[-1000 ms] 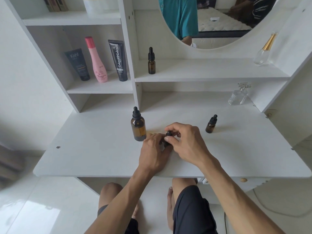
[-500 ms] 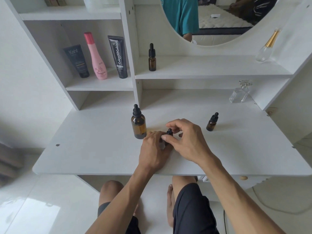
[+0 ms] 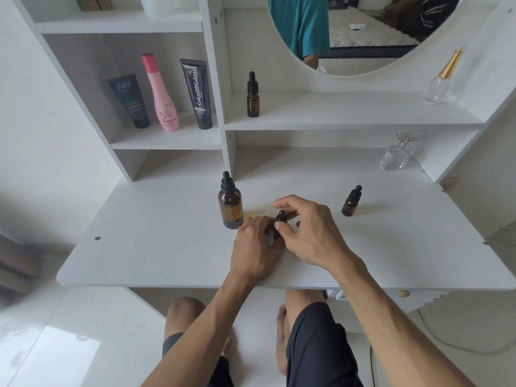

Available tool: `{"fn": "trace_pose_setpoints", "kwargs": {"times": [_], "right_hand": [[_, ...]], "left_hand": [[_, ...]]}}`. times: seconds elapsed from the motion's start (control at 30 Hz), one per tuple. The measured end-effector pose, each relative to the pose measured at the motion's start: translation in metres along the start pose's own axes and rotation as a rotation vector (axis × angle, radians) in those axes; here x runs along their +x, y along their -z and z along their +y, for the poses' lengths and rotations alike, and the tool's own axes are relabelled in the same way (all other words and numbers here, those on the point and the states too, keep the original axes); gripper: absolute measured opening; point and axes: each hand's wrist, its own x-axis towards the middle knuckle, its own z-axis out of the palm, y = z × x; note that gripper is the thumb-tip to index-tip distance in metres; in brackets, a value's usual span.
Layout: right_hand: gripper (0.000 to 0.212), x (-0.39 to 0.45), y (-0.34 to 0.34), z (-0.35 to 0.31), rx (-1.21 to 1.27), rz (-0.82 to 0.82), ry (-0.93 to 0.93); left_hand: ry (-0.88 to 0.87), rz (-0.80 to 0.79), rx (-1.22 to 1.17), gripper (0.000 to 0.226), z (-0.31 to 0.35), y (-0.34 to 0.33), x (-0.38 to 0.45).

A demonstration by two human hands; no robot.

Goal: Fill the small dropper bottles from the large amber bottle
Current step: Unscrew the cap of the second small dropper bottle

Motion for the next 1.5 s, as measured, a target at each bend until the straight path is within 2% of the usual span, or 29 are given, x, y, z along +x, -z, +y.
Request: {"fn": "trace_pose_setpoints", "kwargs": {"times": [0.13, 0.23, 0.33, 0.57, 0.67, 0.97, 1.23, 1.5], "right_hand": [[0.035, 0.000, 0.000, 0.000, -0.036, -0.004, -0.023], [0.030, 0.003, 0.003, -0.003, -0.024, -0.008, -0.022], [0.028, 0.006, 0.011, -0.008, 0.003, 0.010, 0.004], [0.017, 0.018, 0.040, -0.008, 0.210, 0.262, 0.001], [0.015, 0.025, 0.036, 0.010, 0.175, 0.347, -0.059], [0.015, 0.021, -0.015, 0.068, 0.120, 0.327, -0.163], [0.023, 0.021, -0.023, 0.077, 0.098, 0.354, -0.092], [0.031, 0.022, -0.025, 0.081, 0.116, 0.338, -0.098]], "left_hand": [[0.001, -0.001, 0.000, 0.019, -0.001, 0.000, 0.000], [0.008, 0.002, -0.012, 0.012, 0.002, 0.001, -0.001], [0.008, 0.007, -0.010, 0.021, 0.003, 0.002, -0.001], [0.023, 0.014, -0.004, 0.023, 0.002, 0.002, 0.000], [0.025, 0.016, 0.000, 0.024, 0.002, 0.002, 0.000], [0.012, 0.032, -0.010, 0.026, 0.001, 0.001, 0.000], [0.009, 0.030, 0.006, 0.026, 0.002, 0.002, 0.000], [0.015, 0.033, 0.013, 0.028, 0.000, 0.001, 0.000]]}}
